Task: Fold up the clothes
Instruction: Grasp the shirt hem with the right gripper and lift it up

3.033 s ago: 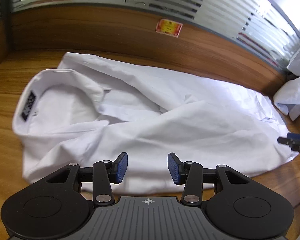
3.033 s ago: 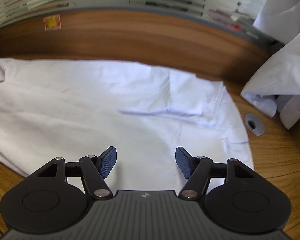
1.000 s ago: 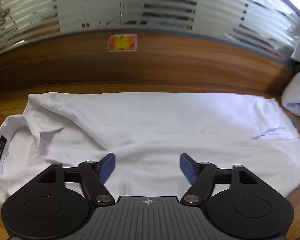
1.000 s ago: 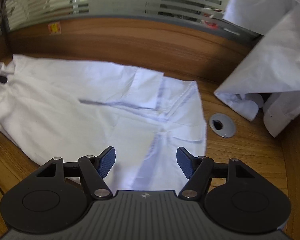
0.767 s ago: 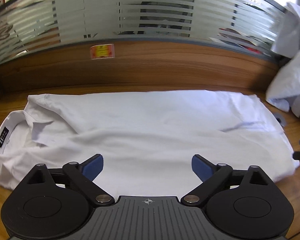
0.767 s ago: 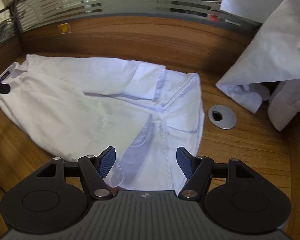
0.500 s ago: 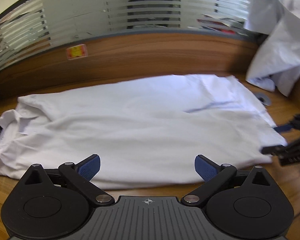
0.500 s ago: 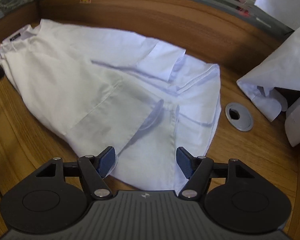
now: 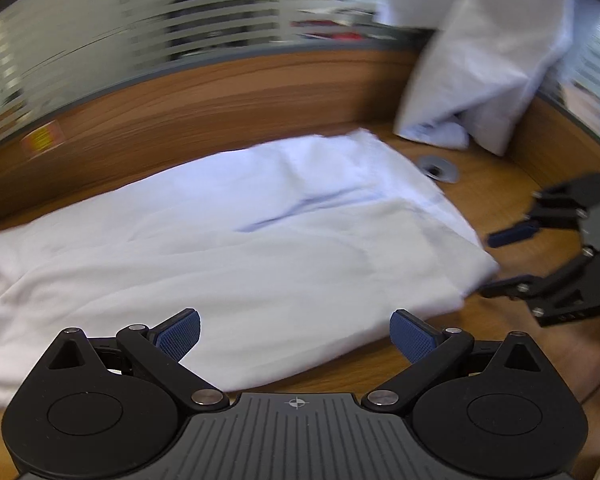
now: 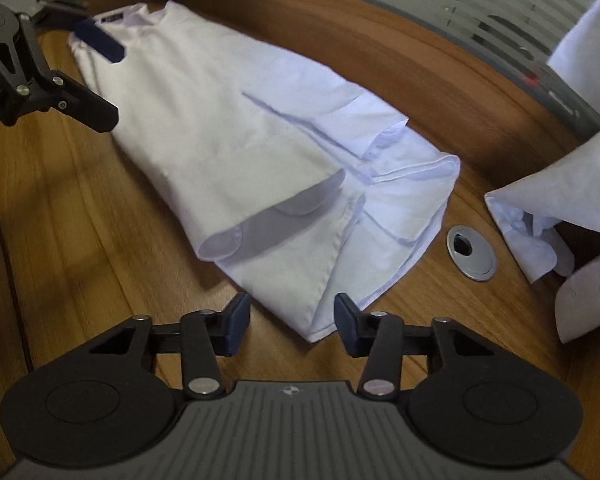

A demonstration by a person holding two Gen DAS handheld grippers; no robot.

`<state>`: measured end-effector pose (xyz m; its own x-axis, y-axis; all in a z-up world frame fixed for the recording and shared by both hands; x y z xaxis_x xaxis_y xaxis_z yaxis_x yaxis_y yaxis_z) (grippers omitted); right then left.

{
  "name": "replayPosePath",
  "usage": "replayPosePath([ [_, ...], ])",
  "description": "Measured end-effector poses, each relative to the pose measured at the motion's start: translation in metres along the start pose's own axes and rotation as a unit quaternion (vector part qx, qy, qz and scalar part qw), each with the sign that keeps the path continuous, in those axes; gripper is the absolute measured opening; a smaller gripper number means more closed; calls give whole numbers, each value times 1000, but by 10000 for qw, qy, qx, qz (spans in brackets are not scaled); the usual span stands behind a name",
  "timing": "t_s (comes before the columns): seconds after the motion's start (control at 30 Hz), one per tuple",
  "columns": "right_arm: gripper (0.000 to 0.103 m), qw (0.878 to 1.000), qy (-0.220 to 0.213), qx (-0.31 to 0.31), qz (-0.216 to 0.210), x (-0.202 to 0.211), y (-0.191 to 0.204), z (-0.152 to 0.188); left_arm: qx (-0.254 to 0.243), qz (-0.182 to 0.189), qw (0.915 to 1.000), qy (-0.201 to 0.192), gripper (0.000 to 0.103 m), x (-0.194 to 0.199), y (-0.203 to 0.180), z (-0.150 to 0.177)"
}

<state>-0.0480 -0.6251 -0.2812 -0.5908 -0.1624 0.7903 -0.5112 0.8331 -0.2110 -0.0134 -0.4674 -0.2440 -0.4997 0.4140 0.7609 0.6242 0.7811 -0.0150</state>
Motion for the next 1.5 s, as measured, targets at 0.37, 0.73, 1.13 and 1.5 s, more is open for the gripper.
replayPosePath([
  [0.37,4,9990,-322,-146,-276,25,-12,-28,-1400,304,9896,140,101,-51,-75,-3],
  [0.73,2,9935,-763,-667,-523,55,-25,-70,-1726,-790,9817,-174,60,-82,-80,-33],
  [1.13,38,9904,-1070,-525,-701,86,-18,-75,-1144,-259,9923,-392,13,-31,-43,-11],
  [1.5,75,9908,-678,912,-735,81,41,-16,37,68,9988,-491,13,97,27,86],
])
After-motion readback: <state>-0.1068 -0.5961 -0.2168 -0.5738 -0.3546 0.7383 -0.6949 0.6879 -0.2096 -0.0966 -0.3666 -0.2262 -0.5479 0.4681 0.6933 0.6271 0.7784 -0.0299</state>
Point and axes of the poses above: each gripper's, at about its wrist camera, not at the fingertips, and x roughly against the way its jaws point, y to its left, z to its underside, the point moved 10 cm from there along -x, roughly the way its jaws point, and after that the axes turned 5 degrees about z, right-handed, at the moved point
